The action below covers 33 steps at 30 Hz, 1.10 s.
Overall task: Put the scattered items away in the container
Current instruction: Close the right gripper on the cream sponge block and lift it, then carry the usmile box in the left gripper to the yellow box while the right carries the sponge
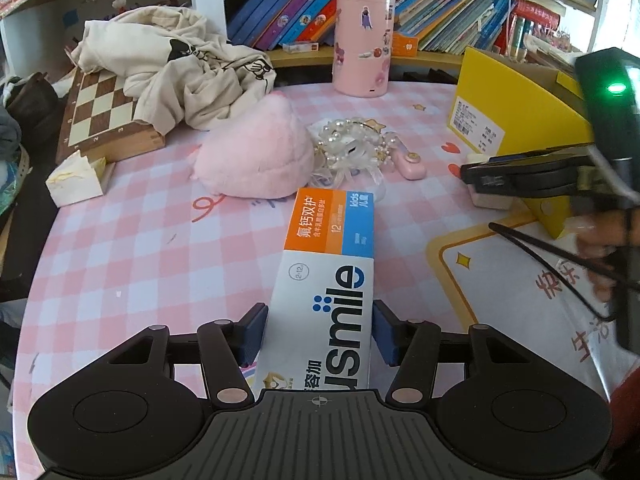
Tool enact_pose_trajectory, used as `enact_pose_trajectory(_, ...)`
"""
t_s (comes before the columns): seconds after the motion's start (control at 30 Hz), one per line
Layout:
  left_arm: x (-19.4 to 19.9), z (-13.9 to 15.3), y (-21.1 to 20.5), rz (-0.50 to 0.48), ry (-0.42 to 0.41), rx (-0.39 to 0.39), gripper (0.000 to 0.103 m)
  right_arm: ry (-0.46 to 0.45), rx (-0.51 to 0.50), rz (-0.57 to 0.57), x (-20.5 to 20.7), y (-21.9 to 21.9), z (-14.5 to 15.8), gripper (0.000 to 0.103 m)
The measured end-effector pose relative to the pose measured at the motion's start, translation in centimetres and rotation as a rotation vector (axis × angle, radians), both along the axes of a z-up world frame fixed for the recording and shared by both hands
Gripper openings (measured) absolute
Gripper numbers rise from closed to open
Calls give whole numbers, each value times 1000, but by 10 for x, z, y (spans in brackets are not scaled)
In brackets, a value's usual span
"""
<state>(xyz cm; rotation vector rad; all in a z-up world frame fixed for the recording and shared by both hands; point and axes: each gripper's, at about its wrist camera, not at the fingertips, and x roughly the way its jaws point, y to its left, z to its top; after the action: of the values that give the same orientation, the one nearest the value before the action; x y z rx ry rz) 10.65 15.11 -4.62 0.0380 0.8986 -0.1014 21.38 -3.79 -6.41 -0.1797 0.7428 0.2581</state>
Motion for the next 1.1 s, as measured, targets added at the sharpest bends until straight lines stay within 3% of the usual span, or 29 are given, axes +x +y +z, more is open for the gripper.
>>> enact_pose_trajectory(0.07,-2,0,0,-1,3,-2,54,43,32,67,-6,-7,5,23)
enact_pose_trajectory(0.2,-7,1,1,1,9,-6,54,79,5,145,-23,-8,12,24)
enact_pose_trajectory(0.23,-8,1,1,3,9,-6,54,83,1,153,-27,-8,13,30)
enact_pose_trajectory(0.27,-9,1,2,6,9,-7,54,76,-11,145,-29,-7,12,46)
enact_pose_trajectory(0.3,-9,1,2,7,7,-7,55,70,-24,138,-31,-6,11,50)
enact_pose_trajectory(0.5,-7,-1,-1,2,-2,9,56,122,-63,106,-25,2,-1,58)
enact_pose_trajectory(0.6,-1,-4,-1,3,7,11,56,144,-51,88,-20,3,-5,59)
enact_pose_trajectory(0.77,5,-8,-3,12,14,1,54,144,-33,85,-16,-2,-5,41)
enact_pose_trajectory(0.93,1,-7,-5,6,24,-9,52,161,135,242,-22,-18,6,35)
enact_pose_trajectory(1.1,-4,-7,-5,7,29,-14,52,173,119,340,-31,-14,7,35)
